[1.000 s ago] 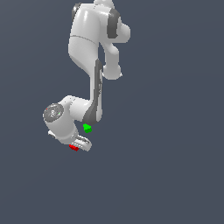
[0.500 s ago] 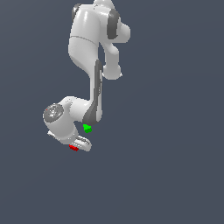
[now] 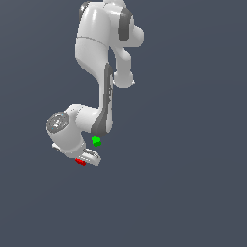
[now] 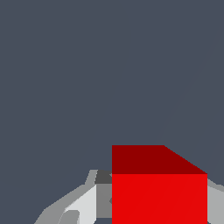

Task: Stack the red cube on top of the green cube.

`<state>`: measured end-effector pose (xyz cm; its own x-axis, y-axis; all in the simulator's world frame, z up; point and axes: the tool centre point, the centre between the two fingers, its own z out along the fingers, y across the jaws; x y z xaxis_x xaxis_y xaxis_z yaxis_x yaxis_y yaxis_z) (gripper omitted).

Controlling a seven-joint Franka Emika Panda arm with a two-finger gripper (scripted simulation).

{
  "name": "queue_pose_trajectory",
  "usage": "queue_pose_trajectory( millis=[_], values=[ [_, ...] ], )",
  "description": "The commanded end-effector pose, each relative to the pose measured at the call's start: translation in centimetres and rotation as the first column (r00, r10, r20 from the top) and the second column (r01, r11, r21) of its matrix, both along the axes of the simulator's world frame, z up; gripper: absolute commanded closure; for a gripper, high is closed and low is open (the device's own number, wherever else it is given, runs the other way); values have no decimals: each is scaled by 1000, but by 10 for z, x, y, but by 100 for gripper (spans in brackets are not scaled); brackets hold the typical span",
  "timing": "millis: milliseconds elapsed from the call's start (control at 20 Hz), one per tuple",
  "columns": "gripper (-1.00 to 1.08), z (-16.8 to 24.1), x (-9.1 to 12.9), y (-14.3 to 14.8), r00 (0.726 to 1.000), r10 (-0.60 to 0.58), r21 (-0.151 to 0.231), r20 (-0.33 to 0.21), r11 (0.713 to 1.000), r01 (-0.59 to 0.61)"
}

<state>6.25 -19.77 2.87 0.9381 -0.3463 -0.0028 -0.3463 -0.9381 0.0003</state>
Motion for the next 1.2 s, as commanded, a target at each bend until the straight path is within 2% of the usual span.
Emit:
queue_pose_trajectory(
  millis=[0,550,1150],
  values=[
    [108,11,0,0,1000,0,-1,2,1000,0],
    [108,82,0,0,1000,0,0,3,1000,0],
    [108,89,-2,1,1000,0,-1,4,1000,0]
  ],
)
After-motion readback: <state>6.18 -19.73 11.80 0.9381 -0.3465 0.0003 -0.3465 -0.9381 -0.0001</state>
